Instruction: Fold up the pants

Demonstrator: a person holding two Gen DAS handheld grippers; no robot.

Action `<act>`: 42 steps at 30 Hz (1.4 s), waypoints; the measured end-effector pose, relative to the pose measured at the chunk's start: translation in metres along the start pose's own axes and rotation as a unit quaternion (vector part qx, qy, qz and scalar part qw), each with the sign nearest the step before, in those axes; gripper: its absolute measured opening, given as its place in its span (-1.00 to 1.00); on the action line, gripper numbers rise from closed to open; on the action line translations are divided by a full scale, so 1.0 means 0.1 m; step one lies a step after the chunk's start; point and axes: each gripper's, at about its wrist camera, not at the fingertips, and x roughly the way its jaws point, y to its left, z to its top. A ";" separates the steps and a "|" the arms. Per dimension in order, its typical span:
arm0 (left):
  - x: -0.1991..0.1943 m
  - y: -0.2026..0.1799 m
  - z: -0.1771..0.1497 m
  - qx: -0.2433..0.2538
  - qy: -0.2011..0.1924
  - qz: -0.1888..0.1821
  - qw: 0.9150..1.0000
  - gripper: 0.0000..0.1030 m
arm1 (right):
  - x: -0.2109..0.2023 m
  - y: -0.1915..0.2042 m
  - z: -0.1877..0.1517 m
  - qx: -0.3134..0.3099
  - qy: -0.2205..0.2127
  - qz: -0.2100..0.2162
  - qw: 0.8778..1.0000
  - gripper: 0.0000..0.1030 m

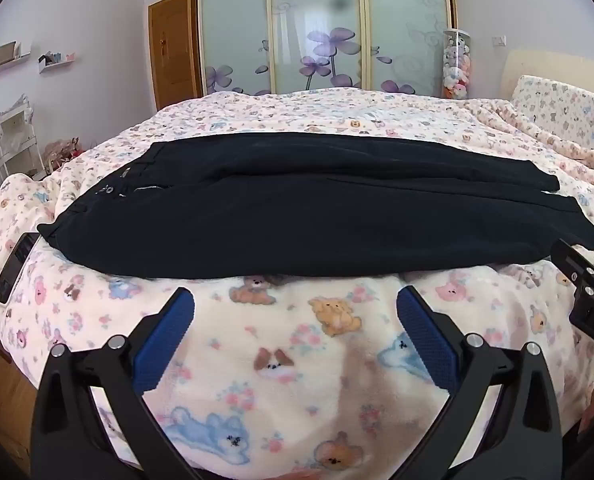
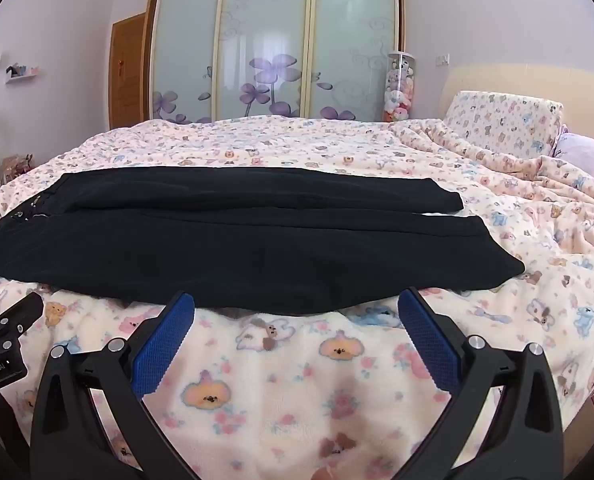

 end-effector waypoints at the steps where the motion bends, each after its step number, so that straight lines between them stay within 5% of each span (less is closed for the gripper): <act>1: 0.00 0.00 0.00 -0.002 0.000 -0.001 1.000 0.97 | 0.00 0.00 0.00 0.000 0.001 0.000 1.000 0.97; 42: 0.00 0.01 0.00 -0.009 0.003 -0.005 1.000 0.97 | 0.01 -0.06 0.00 0.004 0.001 0.002 1.000 0.97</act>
